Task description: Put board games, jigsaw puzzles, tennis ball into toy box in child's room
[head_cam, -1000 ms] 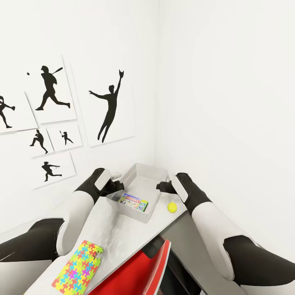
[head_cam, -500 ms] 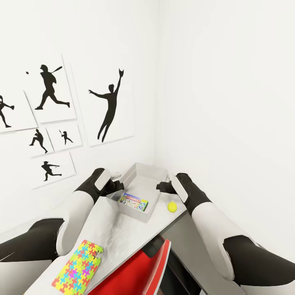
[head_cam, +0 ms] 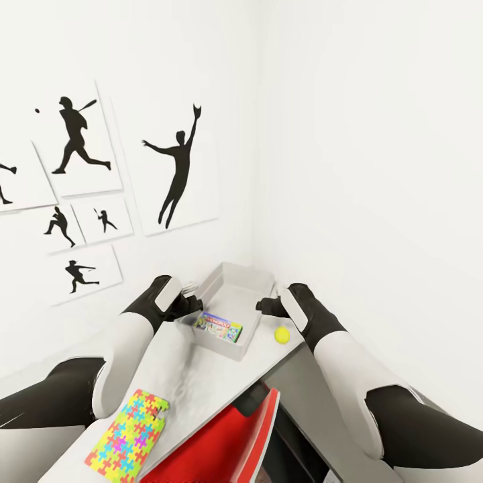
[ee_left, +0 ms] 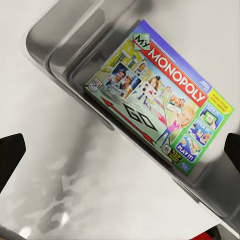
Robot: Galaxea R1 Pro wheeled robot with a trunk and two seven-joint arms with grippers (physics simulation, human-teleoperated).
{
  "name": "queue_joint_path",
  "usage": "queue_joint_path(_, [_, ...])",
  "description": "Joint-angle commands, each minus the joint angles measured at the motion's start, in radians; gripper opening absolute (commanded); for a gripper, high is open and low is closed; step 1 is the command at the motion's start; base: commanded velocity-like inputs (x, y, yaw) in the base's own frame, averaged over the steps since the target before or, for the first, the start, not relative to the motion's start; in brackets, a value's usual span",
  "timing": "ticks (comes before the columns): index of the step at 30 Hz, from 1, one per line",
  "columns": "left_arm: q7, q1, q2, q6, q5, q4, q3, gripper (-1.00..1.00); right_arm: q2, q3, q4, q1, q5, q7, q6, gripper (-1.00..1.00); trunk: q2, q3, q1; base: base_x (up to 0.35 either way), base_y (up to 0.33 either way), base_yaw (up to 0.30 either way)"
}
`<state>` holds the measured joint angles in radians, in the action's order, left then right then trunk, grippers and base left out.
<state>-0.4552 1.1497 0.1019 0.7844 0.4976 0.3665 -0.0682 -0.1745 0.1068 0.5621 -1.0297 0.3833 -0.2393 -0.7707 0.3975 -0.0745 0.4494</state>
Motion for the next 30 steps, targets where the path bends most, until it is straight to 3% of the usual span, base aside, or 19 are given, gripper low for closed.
queue_joint_path(1, [-0.008,0.001,0.001,0.003,0.006,0.002,-0.007,1.00,0.000,0.002,0.001,-0.001,0.009,-0.009,-0.003,1.00,0.002,-0.004,0.001,0.000,0.000,0.000])
queue_joint_path(30, [-0.008,0.001,0.001,0.001,0.007,0.001,-0.010,1.00,0.000,0.007,0.007,-0.001,0.009,-0.008,-0.001,1.00,0.002,-0.051,0.001,0.000,0.000,0.000])
